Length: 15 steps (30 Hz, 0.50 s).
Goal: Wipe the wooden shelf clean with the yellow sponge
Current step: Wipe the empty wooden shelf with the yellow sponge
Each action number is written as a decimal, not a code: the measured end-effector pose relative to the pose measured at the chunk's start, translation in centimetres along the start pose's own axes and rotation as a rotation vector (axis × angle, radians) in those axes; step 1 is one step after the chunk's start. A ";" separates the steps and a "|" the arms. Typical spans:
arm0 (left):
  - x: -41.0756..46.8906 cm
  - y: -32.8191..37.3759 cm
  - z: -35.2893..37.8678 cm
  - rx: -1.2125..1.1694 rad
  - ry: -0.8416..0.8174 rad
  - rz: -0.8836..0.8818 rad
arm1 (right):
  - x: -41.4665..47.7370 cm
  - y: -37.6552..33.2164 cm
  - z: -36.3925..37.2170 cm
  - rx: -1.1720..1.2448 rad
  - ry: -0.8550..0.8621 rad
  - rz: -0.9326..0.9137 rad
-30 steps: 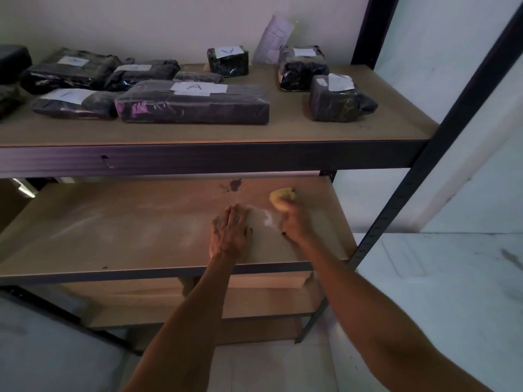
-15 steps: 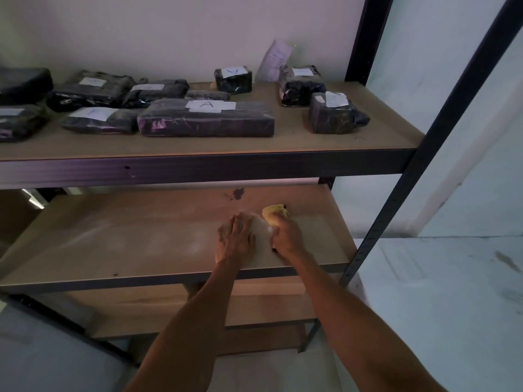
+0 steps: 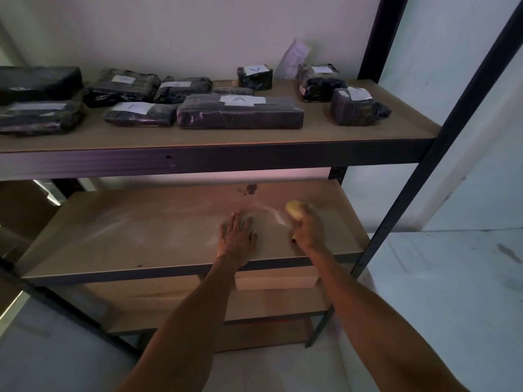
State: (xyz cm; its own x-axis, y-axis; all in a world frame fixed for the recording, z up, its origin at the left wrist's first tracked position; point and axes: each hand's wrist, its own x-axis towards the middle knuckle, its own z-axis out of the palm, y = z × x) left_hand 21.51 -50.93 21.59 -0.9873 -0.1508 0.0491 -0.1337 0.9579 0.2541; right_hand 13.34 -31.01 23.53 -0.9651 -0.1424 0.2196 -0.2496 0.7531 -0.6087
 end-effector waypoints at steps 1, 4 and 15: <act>0.0 -0.5 -0.1 0.003 0.001 -0.007 | 0.3 1.4 -0.9 -0.059 0.061 0.065; -0.1 -1.6 -0.1 -0.003 0.007 -0.028 | -0.1 4.2 -1.6 -0.248 0.077 0.168; 0.0 -2.6 -0.8 0.014 -0.040 -0.013 | -0.7 0.5 1.4 -0.169 0.090 0.206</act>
State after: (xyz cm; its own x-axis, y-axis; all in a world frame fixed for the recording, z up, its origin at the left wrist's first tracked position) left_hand 21.93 -53.60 21.71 -0.9881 -0.1535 0.0069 -0.1474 0.9594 0.2407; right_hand 13.79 -31.44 22.03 -0.9814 0.0764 0.1760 -0.0253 0.8577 -0.5136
